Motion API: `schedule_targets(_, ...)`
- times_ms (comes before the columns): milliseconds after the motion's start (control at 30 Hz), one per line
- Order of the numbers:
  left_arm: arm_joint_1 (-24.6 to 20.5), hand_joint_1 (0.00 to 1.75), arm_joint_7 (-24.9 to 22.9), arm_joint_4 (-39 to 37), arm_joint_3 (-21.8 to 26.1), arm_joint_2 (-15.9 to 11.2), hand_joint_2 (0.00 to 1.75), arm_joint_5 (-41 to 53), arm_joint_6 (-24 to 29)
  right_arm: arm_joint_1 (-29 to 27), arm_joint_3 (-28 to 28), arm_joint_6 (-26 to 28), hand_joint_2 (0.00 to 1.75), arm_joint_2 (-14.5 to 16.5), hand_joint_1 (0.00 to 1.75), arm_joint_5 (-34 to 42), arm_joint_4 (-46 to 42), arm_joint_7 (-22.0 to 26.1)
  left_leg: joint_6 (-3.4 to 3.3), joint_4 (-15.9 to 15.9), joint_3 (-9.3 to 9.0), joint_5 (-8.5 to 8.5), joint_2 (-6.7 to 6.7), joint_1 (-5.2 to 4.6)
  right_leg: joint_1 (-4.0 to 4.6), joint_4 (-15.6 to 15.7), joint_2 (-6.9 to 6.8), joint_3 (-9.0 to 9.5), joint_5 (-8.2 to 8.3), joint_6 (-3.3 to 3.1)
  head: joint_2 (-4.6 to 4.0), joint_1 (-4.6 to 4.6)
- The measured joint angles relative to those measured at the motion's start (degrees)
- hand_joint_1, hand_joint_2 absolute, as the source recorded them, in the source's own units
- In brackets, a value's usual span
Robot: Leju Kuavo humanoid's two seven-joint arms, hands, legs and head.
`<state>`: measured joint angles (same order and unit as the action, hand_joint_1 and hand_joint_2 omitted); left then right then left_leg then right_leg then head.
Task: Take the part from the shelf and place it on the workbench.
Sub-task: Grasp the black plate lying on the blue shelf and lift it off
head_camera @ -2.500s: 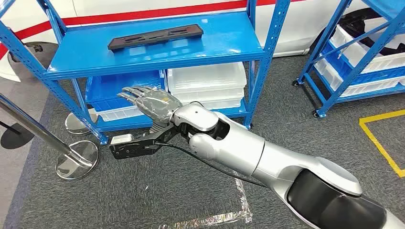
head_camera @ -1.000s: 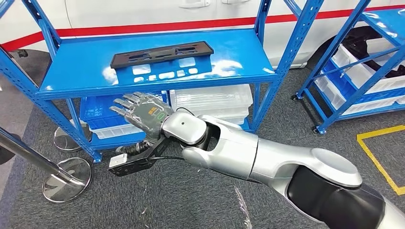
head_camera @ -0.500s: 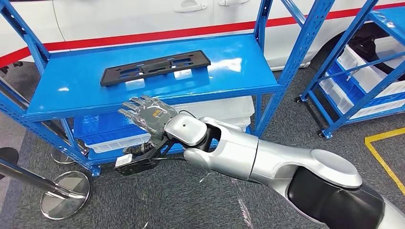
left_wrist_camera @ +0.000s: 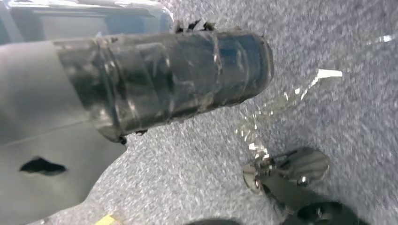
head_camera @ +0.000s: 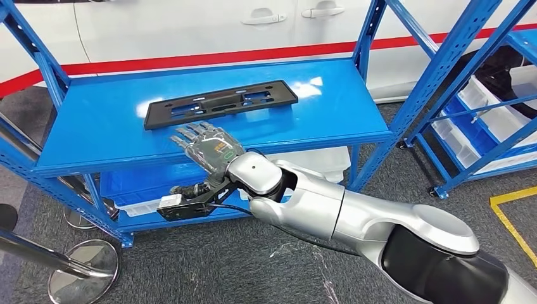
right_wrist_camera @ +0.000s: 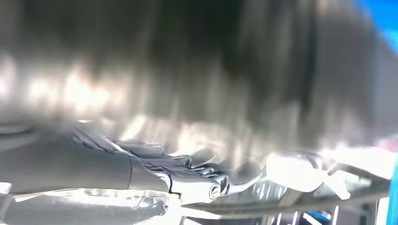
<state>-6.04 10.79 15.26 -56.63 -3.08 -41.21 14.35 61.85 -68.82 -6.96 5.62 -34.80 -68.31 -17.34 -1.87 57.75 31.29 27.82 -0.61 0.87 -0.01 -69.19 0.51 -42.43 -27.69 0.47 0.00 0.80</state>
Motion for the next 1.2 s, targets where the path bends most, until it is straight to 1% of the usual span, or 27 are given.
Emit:
schedule_targets(33,0.03,0.00,-0.07,0.00,-0.01,0.05,0.00,0.05,-0.04,-0.07,0.08,0.39,1.75,-0.01,0.00,-0.34,0.11,-0.03,0.10,-0.02,-0.69,0.59,-0.03,-0.05,0.37,4.26,-0.01,0.94,3.13,-0.56,0.00,0.00)
schedule_targets(67,0.03,0.00,-0.12,0.00,-0.02,0.10,0.00,0.12,-0.06,-0.12,0.16,0.57,1.75,-0.02,0.00,-0.51,0.21,-0.03,0.31,-0.05,-1.21,1.13,-0.10,-0.10,0.77,7.76,-0.03,1.81,5.26,-1.03,0.00,-0.02)
schedule_targets(100,-0.03,0.00,-0.15,0.00,-0.04,0.16,0.00,0.21,-0.05,-0.18,0.23,0.62,1.75,-0.01,0.00,-0.57,0.28,-0.02,0.62,-0.17,-1.53,1.60,-0.16,-0.13,1.07,10.02,-0.06,2.53,6.66,-1.43,0.00,-0.01)
schedule_targets(167,-0.14,0.00,-0.19,0.00,-0.07,0.21,0.00,0.33,-0.05,-0.32,0.29,0.68,1.75,0.03,0.00,-0.60,0.39,-0.01,1.25,-0.39,-2.23,2.05,-0.22,-0.25,1.25,11.25,-0.08,3.39,6.59,-1.94,0.00,-0.01)
schedule_targets(233,-0.26,0.00,-0.19,0.00,-0.07,0.14,0.00,0.36,-0.02,-0.38,0.45,0.68,1.75,0.08,0.00,-0.64,0.44,0.02,1.71,0.26,-2.70,2.16,0.03,-0.31,0.99,12.06,-0.10,4.76,6.44,-2.41,0.00,-0.04)
schedule_targets(267,-0.32,0.00,-0.19,0.00,-0.08,0.11,0.00,0.35,0.00,-0.36,0.55,0.67,1.75,0.09,0.00,-0.67,0.49,0.07,1.92,1.91,-2.00,2.37,0.14,-0.32,0.79,12.44,-0.13,5.51,6.27,-2.61,0.00,-0.09)
schedule_targets(300,-0.36,0.00,-0.19,0.00,-0.09,0.08,0.00,0.33,0.01,-0.37,0.64,0.65,1.75,0.10,0.00,-0.73,0.53,0.14,2.11,4.76,-0.45,2.94,0.25,-0.29,0.65,12.78,-0.15,6.14,6.07,-2.75,0.00,-0.16)
schedule_targets(367,-0.39,0.00,-0.20,0.00,-0.13,0.08,0.00,0.21,-0.06,-0.63,0.69,0.59,1.75,0.10,0.00,-0.92,0.66,0.32,2.55,11.88,4.27,5.48,0.28,-0.22,0.52,12.92,-0.17,7.03,5.39,-2.90,0.00,-0.22)
schedule_targets(400,-0.36,0.00,-0.24,0.00,-0.14,0.08,0.00,0.13,-0.20,-0.87,0.69,0.51,1.75,0.10,0.00,-1.04,0.72,0.41,2.78,14.20,6.31,6.82,0.29,-0.17,0.50,12.89,-0.13,7.48,4.96,-2.88,0.00,-0.23)
schedule_targets(433,-0.33,0.00,-0.31,0.00,-0.15,0.08,0.00,0.04,-0.38,-1.08,0.69,0.38,1.75,0.10,0.00,-1.19,0.79,0.51,2.98,14.89,7.66,7.41,0.30,-0.12,0.47,12.81,-0.07,8.00,4.46,-2.84,0.00,-0.23)
schedule_targets(467,-0.29,0.00,-0.42,-0.01,-0.18,0.08,0.00,-0.02,-0.62,-1.21,0.69,0.22,1.75,0.11,0.00,-1.33,0.83,0.64,3.12,13.61,8.09,6.62,0.31,-0.08,0.42,12.65,0.02,8.61,3.90,-2.74,0.00,-0.25)
schedule_targets(500,-0.22,0.00,-0.54,-0.01,-0.21,0.07,0.00,-0.06,-0.81,-1.25,0.69,0.04,1.75,0.12,0.00,-1.46,0.85,0.80,3.17,10.63,7.72,4.31,0.32,-0.04,0.34,12.41,0.11,9.25,3.27,-2.59,0.00,-0.25)
schedule_targets(533,-0.11,0.00,-0.63,-0.04,-0.23,0.06,0.00,-0.09,-0.93,-1.25,0.69,-0.12,1.75,0.12,0.00,-1.55,0.88,0.95,3.10,6.79,7.02,0.91,0.34,0.00,0.29,12.14,0.18,9.73,2.59,-2.36,0.00,-0.26)
schedule_targets(600,-0.02,0.00,-0.79,-0.12,-0.29,0.04,0.00,-0.14,-1.00,-1.23,0.69,-0.41,1.75,0.20,0.00,-1.63,0.95,1.15,2.46,1.42,5.99,-3.34,0.35,-0.19,0.37,11.45,0.36,10.28,1.38,-1.70,0.00,-0.38)
schedule_targets(633,-0.02,0.00,-0.83,-0.16,-0.32,0.04,0.00,-0.15,-1.00,-1.23,0.69,-0.50,1.75,0.25,0.00,-1.64,0.99,1.19,1.96,0.49,5.88,-4.12,0.33,-0.27,0.46,11.10,0.41,10.32,1.03,-1.31,0.00,-0.44)
schedule_targets(700,-0.08,0.00,-0.86,-0.17,-0.35,0.05,0.00,-0.13,-1.01,-1.14,0.70,-0.61,1.75,0.37,0.00,-1.72,1.01,1.32,1.10,0.54,5.53,-4.10,0.26,-0.24,0.56,10.73,0.42,10.47,0.49,-0.73,0.00,-0.45)
schedule_targets(767,-0.12,0.00,-0.84,-0.17,-0.36,0.08,0.00,-0.10,-1.02,-1.01,0.71,-0.74,1.75,0.42,0.00,-1.95,0.99,1.52,0.51,0.42,4.82,-3.99,0.22,-0.04,0.49,8.83,0.27,9.86,-0.43,-0.24,0.00,-0.38)
schedule_targets(800,-0.17,0.00,-0.82,-0.17,-0.37,0.10,0.00,-0.10,-1.02,-0.97,0.71,-0.89,1.75,0.44,0.00,-2.09,0.99,1.62,0.25,0.36,4.44,-3.80,0.21,0.01,0.41,6.32,0.18,8.60,-1.41,0.04,0.00,-0.37)
schedule_targets(900,-0.25,0.00,-0.78,-0.19,-0.40,0.09,0.00,-0.13,-1.02,-1.19,0.71,-1.36,1.75,0.46,0.00,-2.40,1.01,1.73,-0.19,0.40,3.65,-2.90,0.22,-0.06,0.12,-4.17,0.02,2.05,-5.07,0.61,0.00,-0.34)
schedule_targets(933,-0.24,0.00,-0.76,-0.19,-0.41,0.08,0.00,-0.14,-1.02,-1.32,0.71,-1.46,1.75,0.46,0.00,-2.44,1.02,1.74,-0.20,0.44,3.33,-2.54,0.20,-0.09,0.06,-5.54,0.02,0.60,-5.09,0.63,0.00,-0.33)
schedule_targets(967,-0.23,0.00,-0.75,-0.20,-0.41,0.08,0.00,-0.14,-1.01,-1.40,0.71,-1.53,1.75,0.46,0.00,-2.45,1.02,1.74,-0.17,0.50,2.92,-2.14,0.17,-0.10,0.03,-4.72,0.01,0.20,-3.86,0.52,0.00,-0.33)
schedule_targets(1000,-0.21,0.00,-0.73,-0.20,-0.42,0.09,0.00,-0.14,-1.02,-1.44,0.71,-1.57,1.75,0.46,0.00,-2.45,1.02,1.74,-0.12,0.55,2.40,-1.73,0.14,-0.11,0.05,-1.77,0.01,0.92,-1.47,0.29,0.00,-0.32)
schedule_targets(1033,-0.21,0.00,-0.72,-0.20,-0.42,0.11,0.00,-0.14,-1.03,-1.44,0.71,-1.58,1.75,0.47,0.00,-2.45,1.02,1.74,-0.04,0.57,1.85,-1.29,0.11,-0.11,0.13,2.41,-0.01,2.24,1.35,-0.04,0.00,-0.32)
schedule_targets(1067,-0.21,0.00,-0.70,-0.20,-0.44,0.16,0.00,-0.14,-1.04,-1.42,0.71,-1.60,1.75,0.48,0.00,-2.46,1.02,1.74,0.11,0.53,1.37,-0.92,0.09,-0.12,0.35,6.06,-0.03,3.52,3.14,-0.38,0.00,-0.35)
schedule_targets(1100,-0.27,0.00,-0.69,-0.20,-0.47,0.21,0.00,-0.14,-1.07,-1.38,0.71,-1.63,1.75,0.48,0.00,-2.50,1.04,1.74,0.33,0.45,1.08,-0.59,0.09,-0.11,0.58,8.82,-0.03,4.58,4.04,-0.70,0.00,-0.31)
schedule_targets(1133,-0.32,0.00,-0.69,-0.20,-0.51,0.25,0.00,-0.14,-1.07,-1.36,0.71,-1.70,1.75,0.50,0.00,-2.58,1.05,1.78,0.62,0.38,0.86,-0.37,0.09,-0.11,0.79,10.33,-0.04,5.16,4.29,-1.00,0.00,-0.28)
schedule_targets(1200,-0.40,0.00,-0.65,-0.20,-0.57,0.28,0.00,-0.16,-1.10,-1.32,0.71,-1.88,1.75,0.58,0.00,-2.91,1.13,2.02,1.32,0.36,0.47,-0.21,0.13,-0.19,0.86,11.06,-0.02,5.90,3.94,-1.56,0.00,-0.23)
